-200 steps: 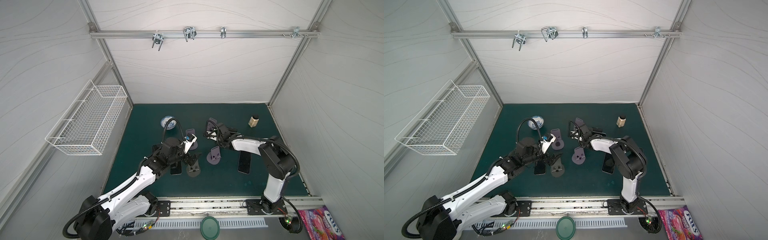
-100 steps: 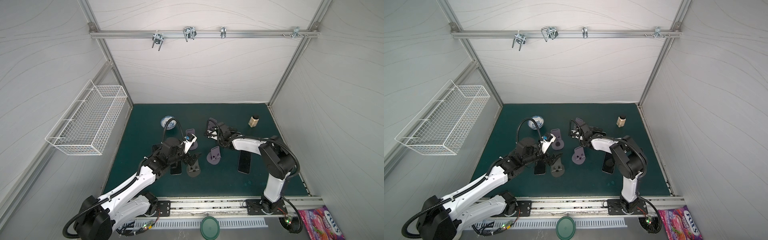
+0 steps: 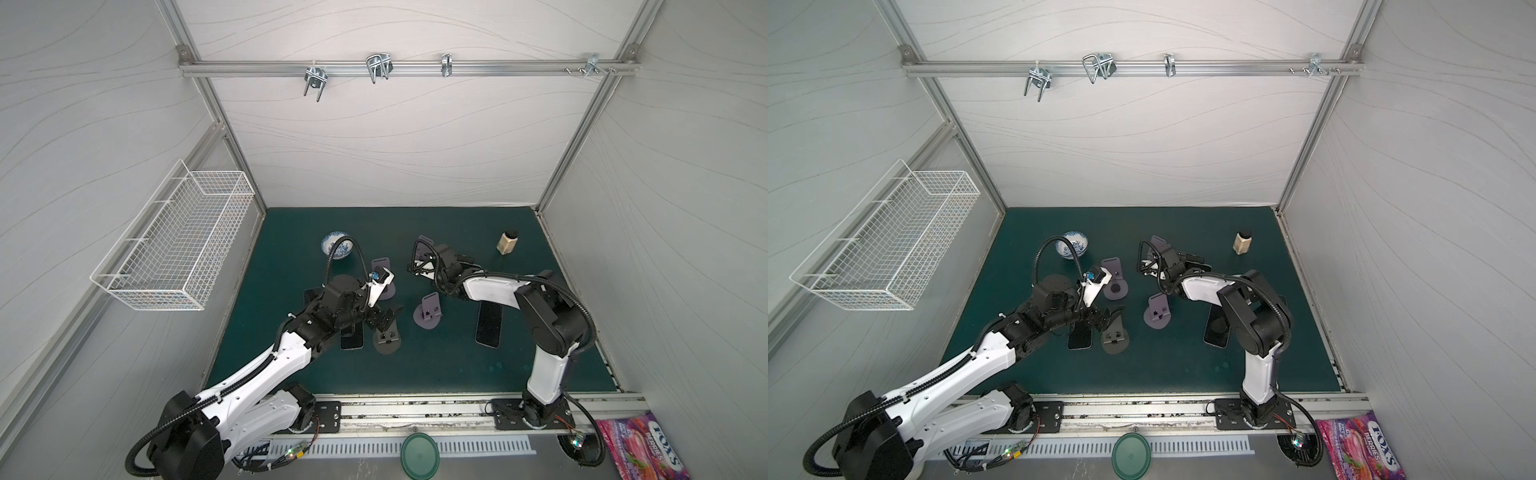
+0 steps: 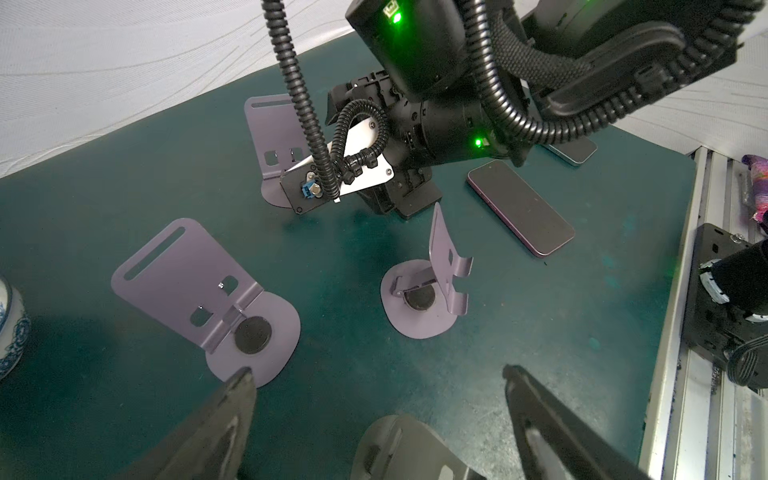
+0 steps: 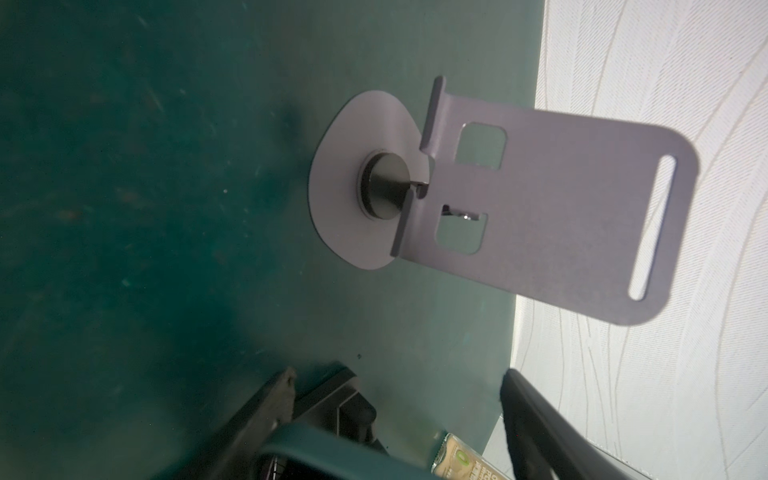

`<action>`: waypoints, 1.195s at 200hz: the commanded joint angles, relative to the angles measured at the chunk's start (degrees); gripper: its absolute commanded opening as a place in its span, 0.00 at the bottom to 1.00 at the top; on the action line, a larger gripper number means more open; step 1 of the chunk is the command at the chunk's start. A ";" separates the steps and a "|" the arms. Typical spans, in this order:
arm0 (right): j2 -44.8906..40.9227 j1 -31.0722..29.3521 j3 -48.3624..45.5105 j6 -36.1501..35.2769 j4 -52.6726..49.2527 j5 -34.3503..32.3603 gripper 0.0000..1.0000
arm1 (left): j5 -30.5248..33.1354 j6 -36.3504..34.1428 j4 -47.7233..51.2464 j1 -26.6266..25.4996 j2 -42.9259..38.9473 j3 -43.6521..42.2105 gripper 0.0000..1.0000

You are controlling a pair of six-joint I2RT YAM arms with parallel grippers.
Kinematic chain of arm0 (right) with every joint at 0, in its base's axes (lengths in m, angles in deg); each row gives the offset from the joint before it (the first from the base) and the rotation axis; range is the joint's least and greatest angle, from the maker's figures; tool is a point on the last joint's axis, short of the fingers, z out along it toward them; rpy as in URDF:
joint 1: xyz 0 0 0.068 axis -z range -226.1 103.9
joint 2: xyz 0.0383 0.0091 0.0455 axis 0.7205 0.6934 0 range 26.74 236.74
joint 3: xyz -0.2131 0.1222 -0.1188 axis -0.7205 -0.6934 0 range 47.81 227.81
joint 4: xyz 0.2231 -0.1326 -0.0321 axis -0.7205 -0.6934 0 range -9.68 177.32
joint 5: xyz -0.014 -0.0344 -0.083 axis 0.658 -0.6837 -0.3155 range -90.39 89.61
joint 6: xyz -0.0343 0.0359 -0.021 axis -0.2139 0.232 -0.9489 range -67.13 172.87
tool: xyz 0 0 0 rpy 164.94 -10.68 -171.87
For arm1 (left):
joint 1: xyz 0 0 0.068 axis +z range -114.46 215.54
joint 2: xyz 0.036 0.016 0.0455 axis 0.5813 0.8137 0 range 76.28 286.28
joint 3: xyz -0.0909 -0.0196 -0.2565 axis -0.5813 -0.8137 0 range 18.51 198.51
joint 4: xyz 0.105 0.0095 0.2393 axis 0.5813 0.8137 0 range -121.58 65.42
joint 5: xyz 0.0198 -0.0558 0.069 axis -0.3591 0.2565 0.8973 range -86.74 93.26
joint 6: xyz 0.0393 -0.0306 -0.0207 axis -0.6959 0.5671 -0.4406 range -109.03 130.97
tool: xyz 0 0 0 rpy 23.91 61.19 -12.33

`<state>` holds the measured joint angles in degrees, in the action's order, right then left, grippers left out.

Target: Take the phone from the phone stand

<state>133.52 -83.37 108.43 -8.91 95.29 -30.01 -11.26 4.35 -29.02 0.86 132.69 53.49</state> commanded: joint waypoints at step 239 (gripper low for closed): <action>0.23 1.00 -0.06 -3.17 1.37 0.80 0.69 | 0.53 -0.05 -1.75 -0.83 -0.45 1.14 0.94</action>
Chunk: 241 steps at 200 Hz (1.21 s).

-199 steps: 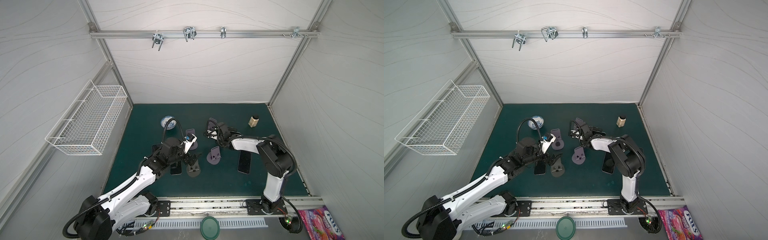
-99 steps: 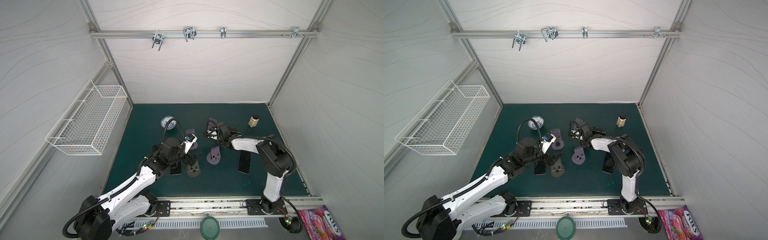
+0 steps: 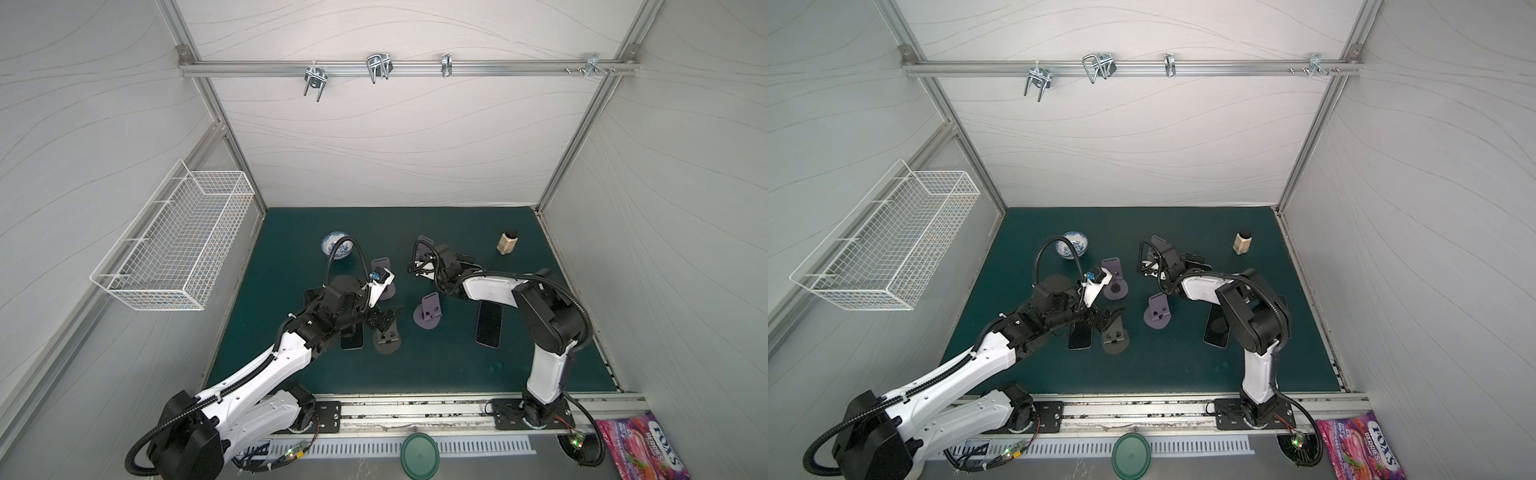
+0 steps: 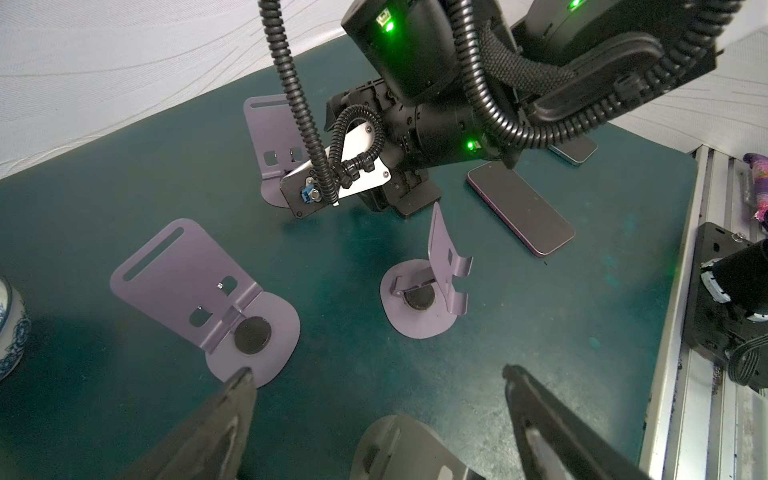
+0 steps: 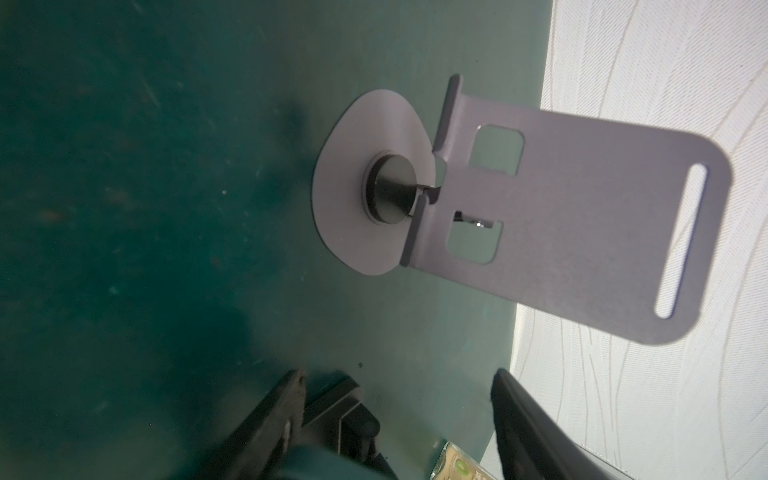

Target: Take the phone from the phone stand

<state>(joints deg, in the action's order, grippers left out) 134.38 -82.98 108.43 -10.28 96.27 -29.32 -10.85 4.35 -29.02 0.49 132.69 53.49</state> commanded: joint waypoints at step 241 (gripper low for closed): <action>-2.97 0.31 0.46 -1.97 -2.21 1.24 0.58 | 0.18 0.02 -1.67 -0.50 -0.93 1.14 0.94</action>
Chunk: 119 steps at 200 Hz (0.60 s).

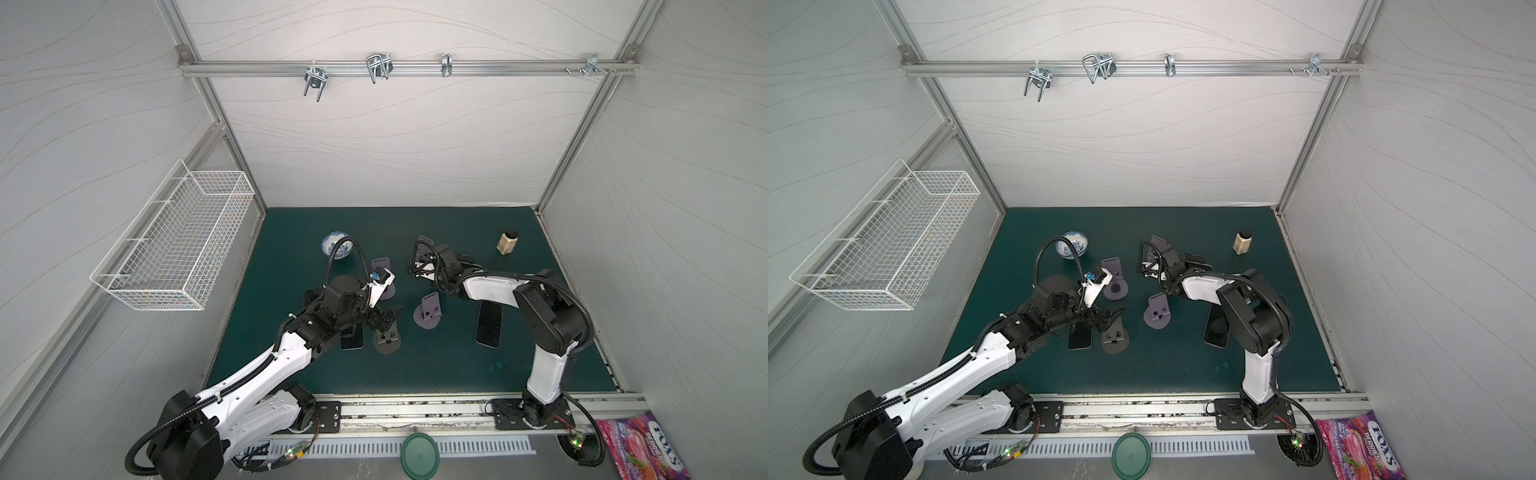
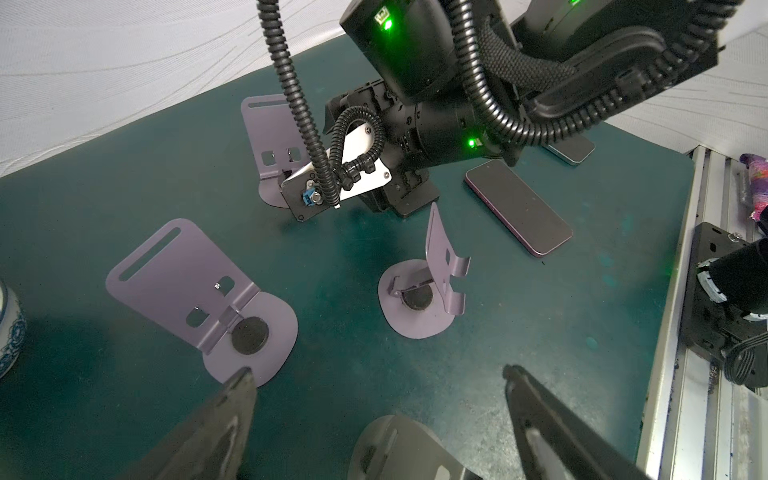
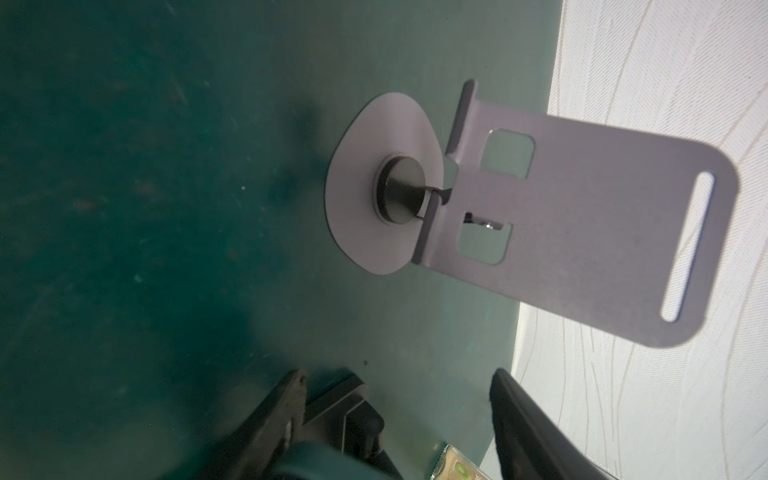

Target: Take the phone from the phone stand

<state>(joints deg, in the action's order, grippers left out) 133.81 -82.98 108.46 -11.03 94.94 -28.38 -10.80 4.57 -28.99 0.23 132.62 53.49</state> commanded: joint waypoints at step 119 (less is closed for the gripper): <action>-3.20 0.01 1.39 -0.66 -3.49 0.44 0.53 | 0.18 -0.07 -1.45 -0.25 -1.05 1.23 0.94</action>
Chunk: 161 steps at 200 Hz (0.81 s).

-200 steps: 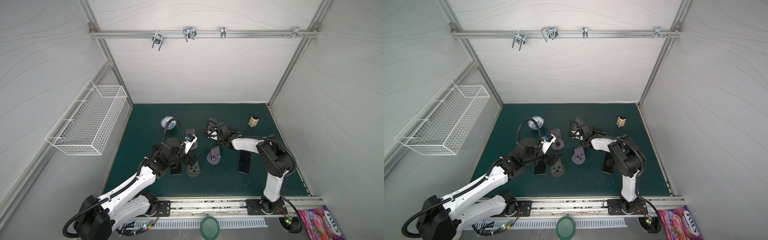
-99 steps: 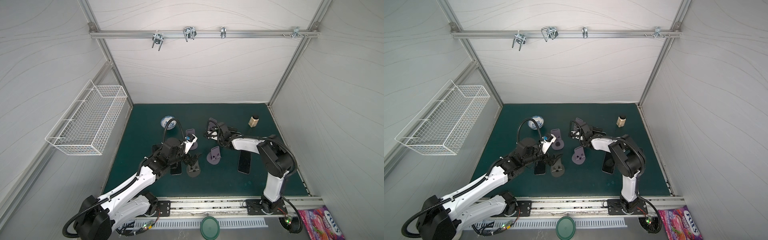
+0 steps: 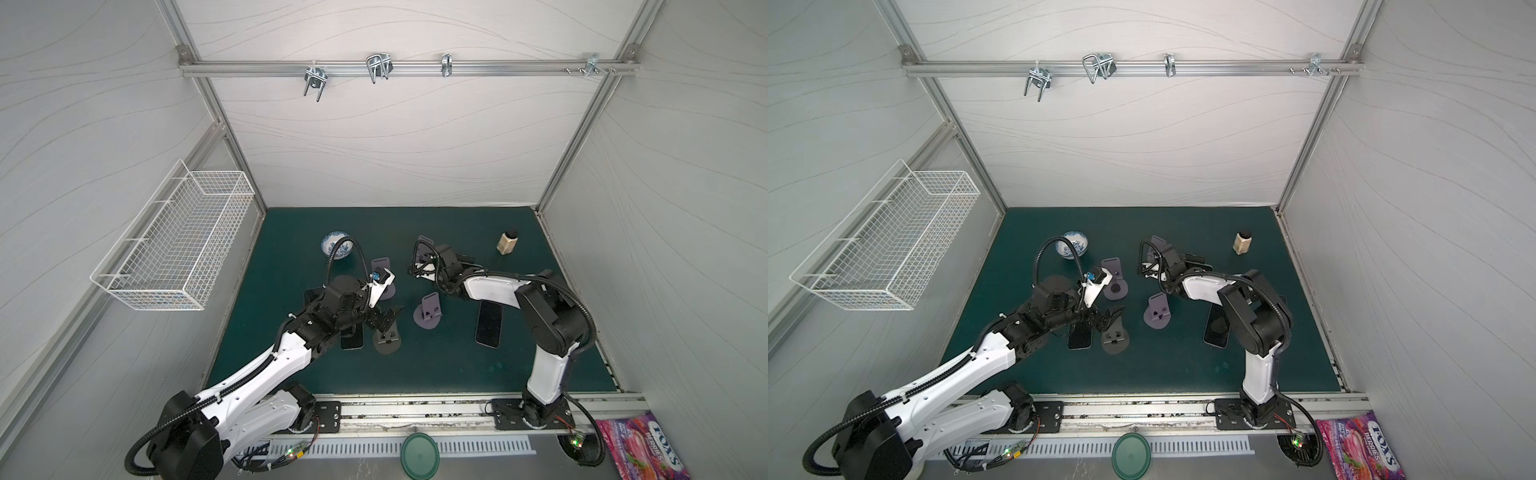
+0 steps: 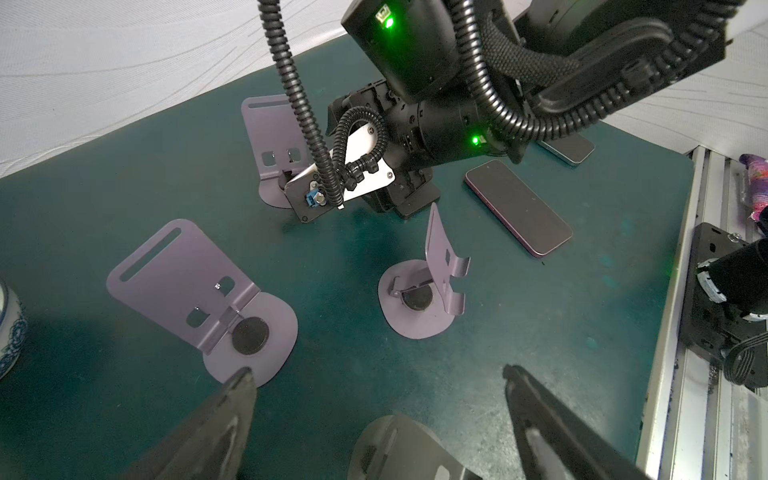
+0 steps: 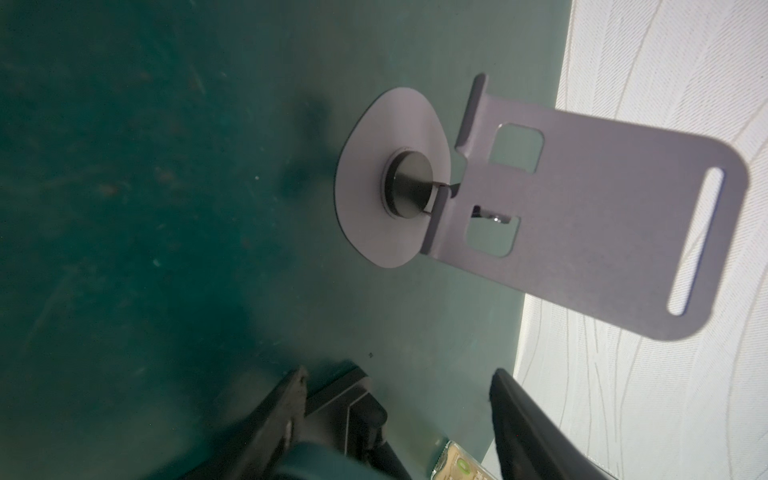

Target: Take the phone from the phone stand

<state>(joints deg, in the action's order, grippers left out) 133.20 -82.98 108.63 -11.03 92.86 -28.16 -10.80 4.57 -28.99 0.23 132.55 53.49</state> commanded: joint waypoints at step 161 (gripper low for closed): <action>-5.53 -1.11 2.80 0.07 -3.94 0.06 0.50 | 0.01 0.04 -1.28 -0.28 -0.64 1.41 0.94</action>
<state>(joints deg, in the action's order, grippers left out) 130.73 -83.75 109.42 -10.96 89.28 -27.96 -10.80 4.59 -28.95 0.23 132.27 53.49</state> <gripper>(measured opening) 0.693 0.942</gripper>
